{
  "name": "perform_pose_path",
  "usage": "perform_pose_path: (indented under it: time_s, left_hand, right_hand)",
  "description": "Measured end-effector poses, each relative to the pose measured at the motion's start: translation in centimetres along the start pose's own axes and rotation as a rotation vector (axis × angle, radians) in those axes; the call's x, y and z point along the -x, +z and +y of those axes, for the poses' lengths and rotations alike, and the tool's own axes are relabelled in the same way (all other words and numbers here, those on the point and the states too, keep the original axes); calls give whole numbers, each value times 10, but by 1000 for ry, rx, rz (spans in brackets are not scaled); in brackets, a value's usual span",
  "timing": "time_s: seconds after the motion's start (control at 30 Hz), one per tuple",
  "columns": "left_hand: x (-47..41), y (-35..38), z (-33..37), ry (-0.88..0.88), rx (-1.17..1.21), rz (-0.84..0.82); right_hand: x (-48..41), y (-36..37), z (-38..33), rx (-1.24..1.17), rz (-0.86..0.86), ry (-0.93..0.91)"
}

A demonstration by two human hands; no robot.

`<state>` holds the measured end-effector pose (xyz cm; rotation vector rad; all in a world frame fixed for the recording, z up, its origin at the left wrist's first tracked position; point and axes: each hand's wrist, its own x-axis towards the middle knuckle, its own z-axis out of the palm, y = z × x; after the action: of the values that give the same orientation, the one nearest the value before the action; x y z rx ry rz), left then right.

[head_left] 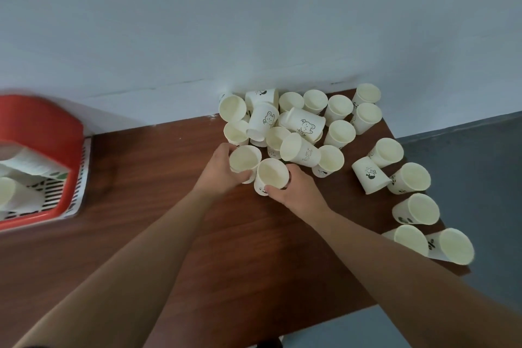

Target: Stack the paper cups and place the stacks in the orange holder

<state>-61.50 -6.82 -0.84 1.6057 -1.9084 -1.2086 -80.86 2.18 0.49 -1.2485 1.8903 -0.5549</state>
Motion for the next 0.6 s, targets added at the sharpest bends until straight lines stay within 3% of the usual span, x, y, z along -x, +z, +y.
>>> perform_pose_path:
  time_s: [0.27,0.6]
  left_hand:
    - [80,-79,15,-41,38,239]
    - [206,-192,-41,-134,70,504]
  right_hand:
    - [49,-16,-69,5,-57,-211]
    - [85,38,-171,95,-117,-375]
